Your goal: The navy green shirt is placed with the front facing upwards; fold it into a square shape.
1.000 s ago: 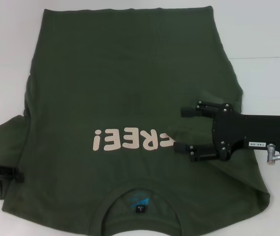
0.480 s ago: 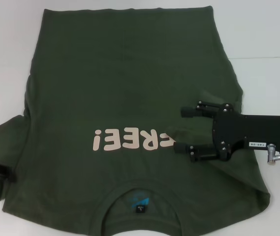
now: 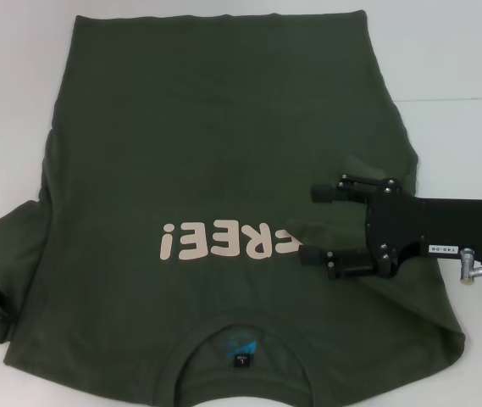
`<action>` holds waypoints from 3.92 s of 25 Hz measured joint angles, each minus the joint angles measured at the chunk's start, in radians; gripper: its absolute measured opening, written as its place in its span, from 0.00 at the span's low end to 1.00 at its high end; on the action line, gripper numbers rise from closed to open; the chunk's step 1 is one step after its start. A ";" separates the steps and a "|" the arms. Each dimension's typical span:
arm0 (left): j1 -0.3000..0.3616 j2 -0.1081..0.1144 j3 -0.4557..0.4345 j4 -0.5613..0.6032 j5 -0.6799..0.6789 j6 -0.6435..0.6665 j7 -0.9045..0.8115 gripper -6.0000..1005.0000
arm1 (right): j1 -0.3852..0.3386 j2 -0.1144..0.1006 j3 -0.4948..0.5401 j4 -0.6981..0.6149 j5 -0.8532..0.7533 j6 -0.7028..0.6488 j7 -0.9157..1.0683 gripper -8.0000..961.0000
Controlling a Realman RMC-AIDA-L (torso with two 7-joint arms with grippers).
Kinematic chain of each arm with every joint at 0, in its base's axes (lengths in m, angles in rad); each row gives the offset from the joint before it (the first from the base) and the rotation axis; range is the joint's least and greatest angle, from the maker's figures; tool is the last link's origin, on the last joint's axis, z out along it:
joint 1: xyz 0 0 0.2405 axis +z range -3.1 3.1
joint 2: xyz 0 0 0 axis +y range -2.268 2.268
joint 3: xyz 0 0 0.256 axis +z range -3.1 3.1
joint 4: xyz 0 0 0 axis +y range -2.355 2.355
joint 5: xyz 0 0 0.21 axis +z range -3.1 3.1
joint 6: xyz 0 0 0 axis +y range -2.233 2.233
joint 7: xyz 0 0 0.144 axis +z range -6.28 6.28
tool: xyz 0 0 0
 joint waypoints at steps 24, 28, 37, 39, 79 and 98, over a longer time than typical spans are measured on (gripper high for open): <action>0.049 -0.020 0.106 0.109 0.000 -0.026 0.025 0.07 | 0.007 0.002 -0.001 0.001 0.002 -0.002 0.002 0.95; 0.048 -0.020 0.103 0.105 -0.006 -0.027 0.025 0.07 | 0.008 0.002 -0.001 0.002 0.002 -0.001 0.002 0.95; 0.035 -0.015 0.096 0.069 -0.010 -0.024 0.025 0.08 | 0.006 0.002 -0.002 0.006 0.004 -0.002 0.002 0.95; 0.032 -0.014 0.096 0.059 -0.010 -0.023 0.025 0.08 | 0.004 0.002 -0.002 0.006 0.008 -0.002 0.002 0.95; 0.022 -0.006 0.059 0.055 -0.060 0.014 0.014 0.86 | 0.001 0.002 0.001 0.006 0.015 -0.015 0.002 0.95; 0.021 -0.002 0.065 0.046 -0.050 -0.012 -0.006 0.60 | 0.008 0.000 0.000 0.005 0.015 -0.015 0.001 0.95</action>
